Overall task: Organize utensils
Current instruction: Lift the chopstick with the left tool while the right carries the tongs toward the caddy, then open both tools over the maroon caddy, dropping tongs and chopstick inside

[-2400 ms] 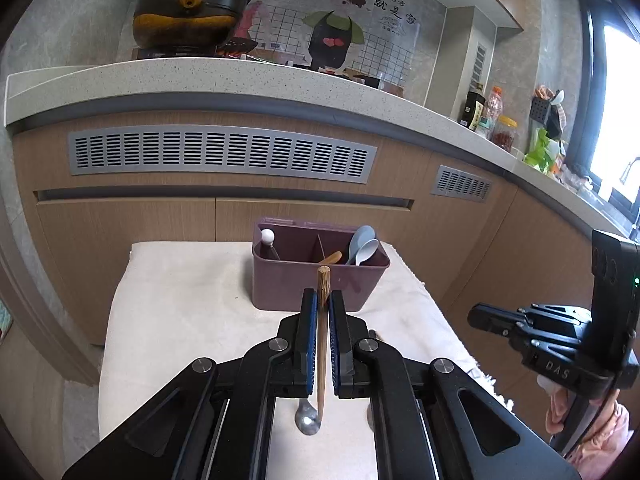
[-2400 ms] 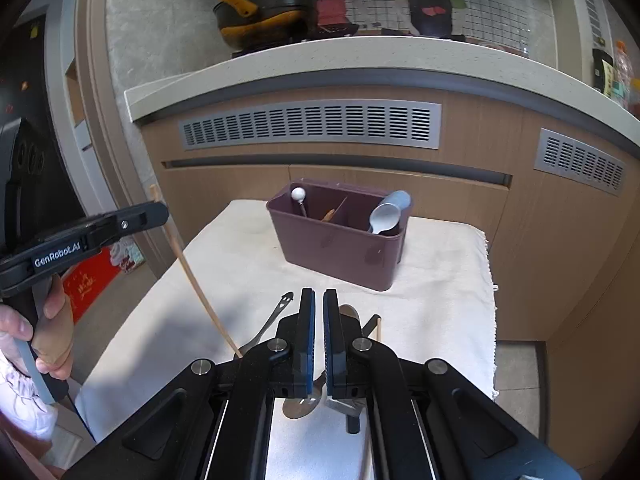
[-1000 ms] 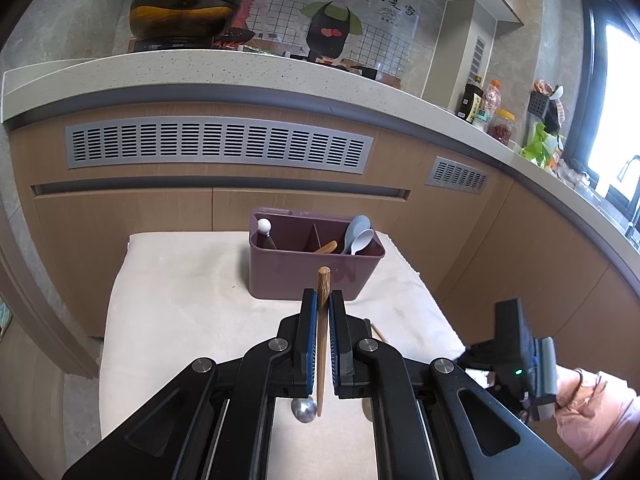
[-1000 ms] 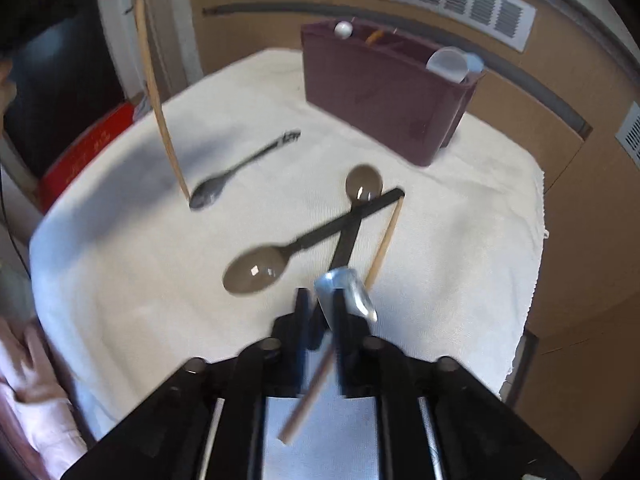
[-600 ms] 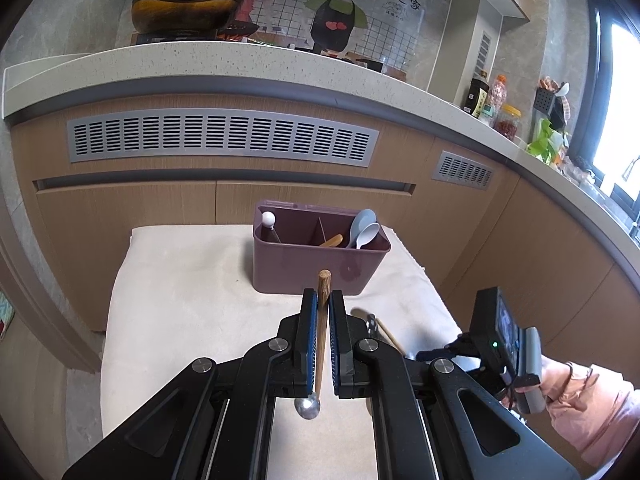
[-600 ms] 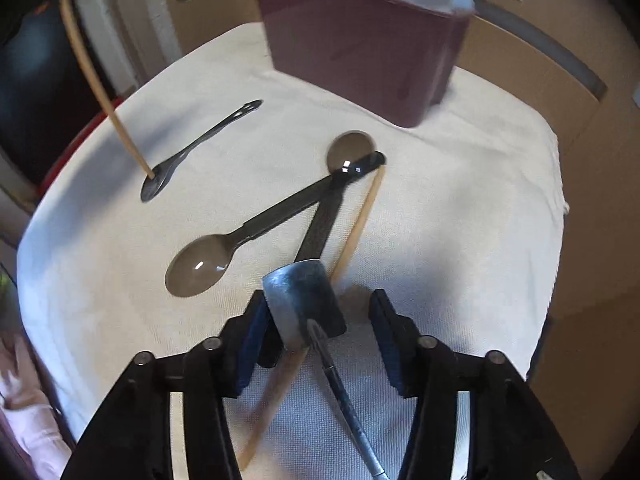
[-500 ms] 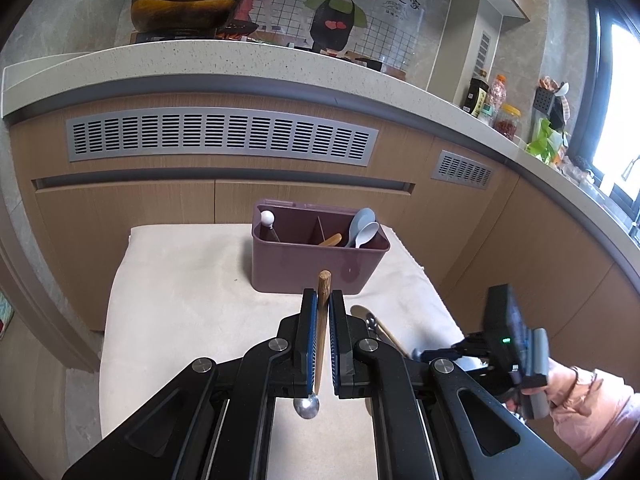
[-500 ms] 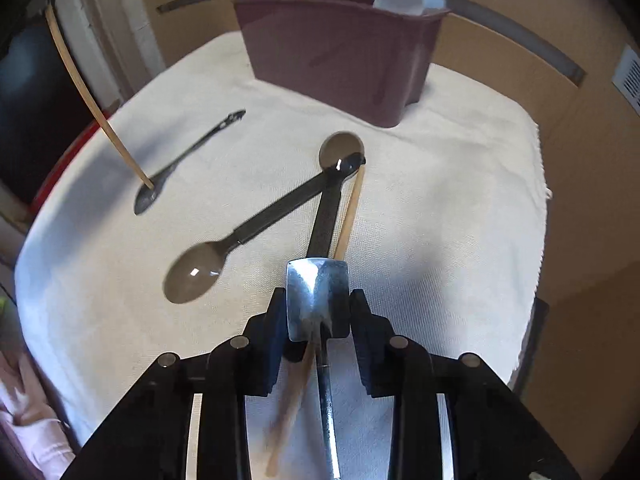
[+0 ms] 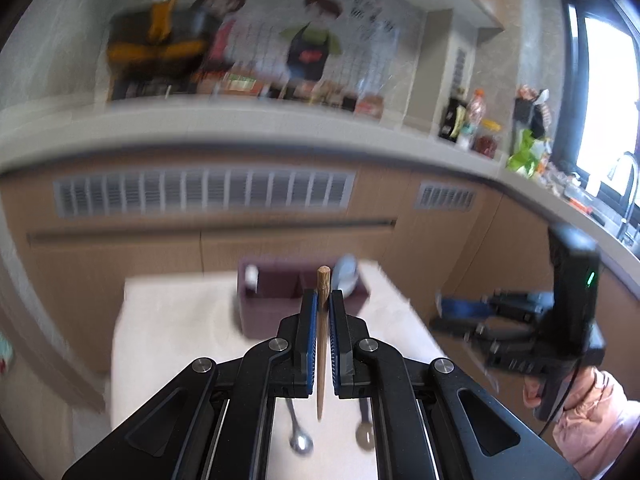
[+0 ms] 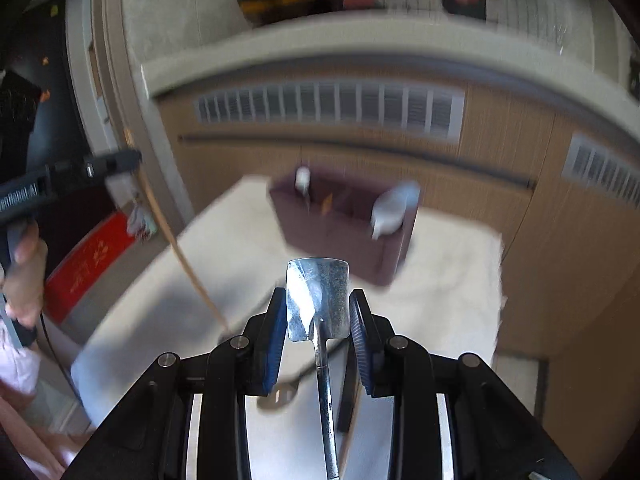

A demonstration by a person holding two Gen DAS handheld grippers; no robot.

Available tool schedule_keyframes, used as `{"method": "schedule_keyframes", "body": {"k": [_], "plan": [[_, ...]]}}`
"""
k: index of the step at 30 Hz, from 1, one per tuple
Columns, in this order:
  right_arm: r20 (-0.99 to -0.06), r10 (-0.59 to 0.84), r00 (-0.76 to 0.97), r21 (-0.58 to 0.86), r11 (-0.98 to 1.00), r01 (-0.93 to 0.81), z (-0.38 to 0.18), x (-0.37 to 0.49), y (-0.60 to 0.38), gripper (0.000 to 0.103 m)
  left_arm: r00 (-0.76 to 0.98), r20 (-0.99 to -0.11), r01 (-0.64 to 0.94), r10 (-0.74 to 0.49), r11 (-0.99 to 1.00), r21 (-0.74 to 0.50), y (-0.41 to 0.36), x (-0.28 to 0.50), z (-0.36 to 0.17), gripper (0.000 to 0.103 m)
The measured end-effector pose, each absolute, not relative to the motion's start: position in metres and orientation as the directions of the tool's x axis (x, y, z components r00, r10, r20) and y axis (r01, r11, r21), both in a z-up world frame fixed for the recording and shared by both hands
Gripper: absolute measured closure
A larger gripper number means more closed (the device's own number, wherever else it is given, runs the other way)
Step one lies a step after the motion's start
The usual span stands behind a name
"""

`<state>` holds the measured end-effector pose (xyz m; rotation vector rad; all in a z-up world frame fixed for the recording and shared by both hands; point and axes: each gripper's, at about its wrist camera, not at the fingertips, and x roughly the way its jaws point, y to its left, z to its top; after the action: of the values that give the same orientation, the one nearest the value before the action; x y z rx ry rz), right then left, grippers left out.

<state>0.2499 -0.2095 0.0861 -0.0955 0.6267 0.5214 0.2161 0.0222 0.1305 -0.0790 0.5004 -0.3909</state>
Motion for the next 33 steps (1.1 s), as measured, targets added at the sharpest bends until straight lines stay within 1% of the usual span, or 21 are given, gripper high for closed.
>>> {"method": "schedule_keyframes", "body": {"k": [2, 5, 8, 9, 13, 18, 23, 26, 30, 31, 32, 33], "plan": [[-0.466, 0.442, 0.767, 0.045, 0.877, -0.478, 0.134, 0.257, -0.21, 0.075, 0.842, -0.394, 0.353, -0.367, 0.929, -0.112, 0.017, 0.223, 0.158, 0.097], [-0.347, 0.411, 0.843, 0.022, 0.902, -0.431, 0.184, 0.276, -0.207, 0.075, 0.883, -0.314, 0.349, -0.35, 0.935, -0.061, 0.012, 0.239, 0.194, 0.097], [-0.261, 0.397, 0.88, 0.031, 0.914, -0.404, 0.207, 0.304, -0.2, 0.075, 0.899, -0.265, 0.348, -0.349, 0.936, -0.051, 0.012, 0.261, 0.213, 0.097], [-0.251, 0.389, 0.886, 0.031, 0.919, -0.394, 0.207, 0.312, -0.198, 0.075, 0.904, -0.252, 0.345, -0.345, 0.937, -0.047, 0.012, 0.27, 0.215, 0.097], [-0.227, 0.399, 0.889, 0.065, 0.917, -0.394, 0.193, 0.343, -0.185, 0.075, 0.899, -0.261, 0.345, -0.353, 0.935, -0.079, 0.015, 0.304, 0.206, 0.097], [-0.223, 0.442, 0.869, 0.097, 0.897, -0.432, 0.155, 0.369, -0.173, 0.075, 0.874, -0.32, 0.344, -0.365, 0.931, -0.122, 0.017, 0.352, 0.175, 0.097], [-0.277, 0.446, 0.851, 0.086, 0.893, -0.441, 0.113, 0.395, -0.161, 0.075, 0.841, -0.39, 0.335, -0.376, 0.927, -0.169, 0.016, 0.385, 0.131, 0.097], [-0.306, 0.45, 0.839, 0.108, 0.892, -0.439, 0.091, 0.408, -0.163, 0.075, 0.822, -0.427, 0.33, -0.377, 0.926, -0.182, 0.014, 0.397, 0.108, 0.097], [-0.314, 0.444, 0.839, 0.124, 0.896, -0.427, 0.066, 0.416, -0.165, 0.074, 0.799, -0.465, 0.326, -0.382, 0.924, -0.2, 0.013, 0.404, 0.088, 0.097], [-0.315, 0.443, 0.839, 0.125, 0.896, -0.426, 0.062, 0.416, -0.165, 0.073, 0.79, -0.477, 0.329, -0.385, 0.923, -0.201, 0.012, 0.405, 0.084, 0.095], [-0.319, 0.444, 0.837, 0.127, 0.896, -0.426, 0.058, 0.416, -0.165, 0.073, 0.784, -0.485, 0.33, -0.388, 0.922, -0.203, 0.012, 0.404, 0.081, 0.095], [-0.329, 0.445, 0.833, 0.127, 0.895, -0.428, 0.054, 0.415, -0.166, 0.067, 0.781, -0.489, 0.33, -0.389, 0.921, -0.206, 0.012, 0.404, 0.079, 0.095]]}}
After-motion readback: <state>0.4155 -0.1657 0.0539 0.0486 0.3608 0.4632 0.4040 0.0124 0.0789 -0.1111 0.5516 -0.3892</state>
